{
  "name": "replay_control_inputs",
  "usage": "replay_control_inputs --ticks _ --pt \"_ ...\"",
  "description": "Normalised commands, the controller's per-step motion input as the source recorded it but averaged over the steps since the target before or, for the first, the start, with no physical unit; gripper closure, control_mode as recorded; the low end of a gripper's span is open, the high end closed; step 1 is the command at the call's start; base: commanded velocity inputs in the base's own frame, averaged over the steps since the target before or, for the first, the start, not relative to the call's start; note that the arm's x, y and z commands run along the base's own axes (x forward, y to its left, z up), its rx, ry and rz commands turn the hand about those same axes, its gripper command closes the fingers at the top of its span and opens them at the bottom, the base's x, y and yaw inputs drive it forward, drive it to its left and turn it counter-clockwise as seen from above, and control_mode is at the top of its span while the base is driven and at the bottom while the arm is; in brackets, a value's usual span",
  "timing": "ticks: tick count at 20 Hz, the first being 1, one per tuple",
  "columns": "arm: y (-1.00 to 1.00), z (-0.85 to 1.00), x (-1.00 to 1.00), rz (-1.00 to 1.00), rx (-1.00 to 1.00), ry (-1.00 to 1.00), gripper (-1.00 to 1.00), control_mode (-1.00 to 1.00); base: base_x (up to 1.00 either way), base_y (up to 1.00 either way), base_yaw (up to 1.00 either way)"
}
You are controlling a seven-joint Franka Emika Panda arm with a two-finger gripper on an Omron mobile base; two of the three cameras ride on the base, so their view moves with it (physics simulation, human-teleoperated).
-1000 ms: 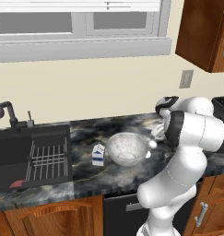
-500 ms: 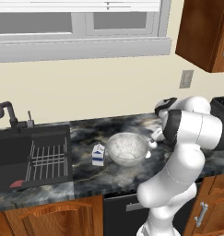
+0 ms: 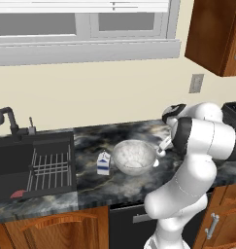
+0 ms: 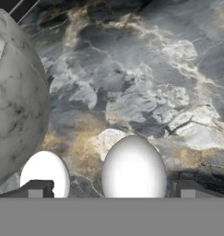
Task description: Gather the eggs and milk located in the vicinity of the sink area and place them right next to the bowl.
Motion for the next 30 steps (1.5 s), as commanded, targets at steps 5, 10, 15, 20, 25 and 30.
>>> replay_control_inputs --ticks 5,10,15,20,25,30 --pt "0.06 0.00 -0.03 0.05 0.00 0.00 -1.00 -1.00 0.00 0.00 0.00" --pt "0.00 0.00 0.04 0.00 0.00 0.00 -1.00 -1.00 0.00 0.00 0.00" --pt "-0.01 0.00 0.15 0.00 0.00 0.00 -1.00 -1.00 0.00 0.00 0.00" --pt "-0.05 -0.03 0.04 0.00 0.00 0.00 -1.00 -1.00 0.00 0.00 0.00" --pt "-0.01 -0.13 0.00 0.00 0.00 0.00 -1.00 -1.00 0.00 0.00 0.00" --pt "0.00 -0.12 0.00 0.00 0.00 0.00 -1.00 -1.00 0.00 0.00 0.00"
